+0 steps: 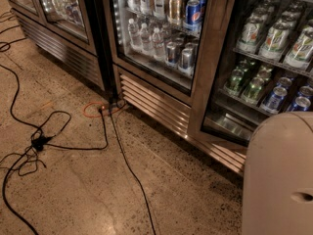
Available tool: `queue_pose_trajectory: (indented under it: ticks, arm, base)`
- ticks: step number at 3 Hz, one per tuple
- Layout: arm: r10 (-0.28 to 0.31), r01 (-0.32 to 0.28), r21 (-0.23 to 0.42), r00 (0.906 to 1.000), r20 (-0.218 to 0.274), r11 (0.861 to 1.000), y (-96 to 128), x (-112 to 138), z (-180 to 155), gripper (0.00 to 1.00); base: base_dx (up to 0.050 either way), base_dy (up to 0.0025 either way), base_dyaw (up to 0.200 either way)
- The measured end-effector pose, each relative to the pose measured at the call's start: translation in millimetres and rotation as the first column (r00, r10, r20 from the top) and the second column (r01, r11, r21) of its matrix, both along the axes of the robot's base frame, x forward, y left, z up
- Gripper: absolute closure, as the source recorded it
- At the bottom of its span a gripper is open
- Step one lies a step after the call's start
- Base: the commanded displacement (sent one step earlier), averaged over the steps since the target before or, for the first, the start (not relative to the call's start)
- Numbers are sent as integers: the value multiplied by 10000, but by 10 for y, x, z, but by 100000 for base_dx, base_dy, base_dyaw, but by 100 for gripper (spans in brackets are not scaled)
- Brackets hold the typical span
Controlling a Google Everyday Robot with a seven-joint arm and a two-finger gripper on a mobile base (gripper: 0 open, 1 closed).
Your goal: Open right fridge door
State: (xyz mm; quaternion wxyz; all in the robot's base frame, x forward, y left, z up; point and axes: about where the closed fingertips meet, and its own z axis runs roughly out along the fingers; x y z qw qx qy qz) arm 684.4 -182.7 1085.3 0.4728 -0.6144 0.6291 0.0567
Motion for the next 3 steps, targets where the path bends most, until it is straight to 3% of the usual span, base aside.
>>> queue_pose_trajectory:
  ticks: [1,3]
  arm:
    - [0,0,0,10000,0,10000,0,-1,1,100]
    - [4,-4,1,9998,-205,10000,65,-74,59,100]
  base:
    - [0,0,0]
    - [0,0,0]
